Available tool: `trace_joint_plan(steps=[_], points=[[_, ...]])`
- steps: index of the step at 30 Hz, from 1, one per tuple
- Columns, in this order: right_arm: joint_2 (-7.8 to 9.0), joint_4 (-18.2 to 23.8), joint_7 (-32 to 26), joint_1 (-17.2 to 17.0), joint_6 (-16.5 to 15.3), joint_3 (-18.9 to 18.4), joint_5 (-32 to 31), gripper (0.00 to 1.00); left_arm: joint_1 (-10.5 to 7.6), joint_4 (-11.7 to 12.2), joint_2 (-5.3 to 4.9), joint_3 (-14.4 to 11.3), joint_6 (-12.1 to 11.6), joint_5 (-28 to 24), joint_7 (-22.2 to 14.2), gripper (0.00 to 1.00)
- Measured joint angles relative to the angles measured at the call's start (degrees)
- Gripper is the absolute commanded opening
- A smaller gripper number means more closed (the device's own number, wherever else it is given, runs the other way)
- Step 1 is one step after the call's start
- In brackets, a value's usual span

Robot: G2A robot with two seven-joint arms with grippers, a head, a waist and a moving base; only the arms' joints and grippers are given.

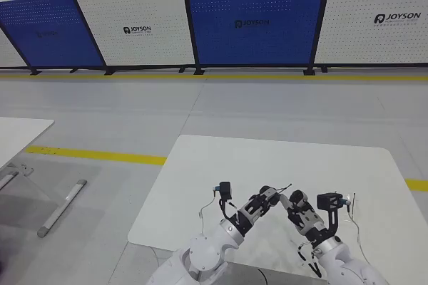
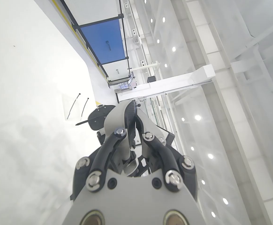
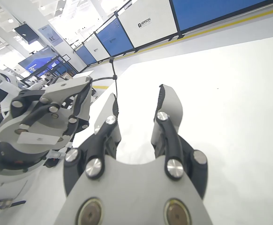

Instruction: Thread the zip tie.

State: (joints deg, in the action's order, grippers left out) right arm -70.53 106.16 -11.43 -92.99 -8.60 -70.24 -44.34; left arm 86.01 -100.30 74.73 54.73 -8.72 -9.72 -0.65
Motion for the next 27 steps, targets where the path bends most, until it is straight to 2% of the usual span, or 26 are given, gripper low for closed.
trace_joint_plan(steps=[6, 8, 13, 16, 21, 23, 26, 27], points=[[-0.02, 0.1, -0.3, 0.3, -0.1, 0.2, 0.1, 0.28, -0.14, 0.3, 0.06, -0.3, 0.2, 0.4, -0.2, 0.00], [-0.04, -0.1, -0.3, 0.5, 0.0, 0.3, 0.2, 0.20, -0.15, 0.2, 0.07, -0.4, 0.2, 0.4, -0.4, 0.00], [-0.07, -0.4, -0.6, 0.9, 0.0, 0.5, 0.3, 0.11, 0.09, -0.3, 0.06, -0.6, 0.1, 0.7, -0.8, 0.00], [-0.08, -0.5, -0.8, 1.1, 0.1, 0.6, 0.3, 0.11, 0.15, -0.4, 0.04, -0.6, 0.2, 0.9, -1.0, 0.00], [-0.08, -0.5, -0.8, 1.2, 0.1, 0.7, 0.1, 0.17, 0.10, -0.4, 0.06, -0.7, 0.4, 1.0, -1.1, 0.00], [-0.08, -0.5, -0.9, 1.2, 0.1, 0.8, 0.0, 0.23, 0.05, -0.4, 0.06, -0.8, 0.5, 1.1, -1.1, 0.00], [-0.09, -0.3, -1.0, 1.3, 0.2, 1.0, -0.3, 0.20, 0.02, -0.4, 0.07, -0.8, 0.6, 1.2, -1.2, 0.00], [-0.10, -0.3, -1.0, 1.4, 0.3, 1.1, -0.4, 0.15, 0.02, -0.5, 0.07, -0.8, 0.6, 1.2, -1.2, 0.00]])
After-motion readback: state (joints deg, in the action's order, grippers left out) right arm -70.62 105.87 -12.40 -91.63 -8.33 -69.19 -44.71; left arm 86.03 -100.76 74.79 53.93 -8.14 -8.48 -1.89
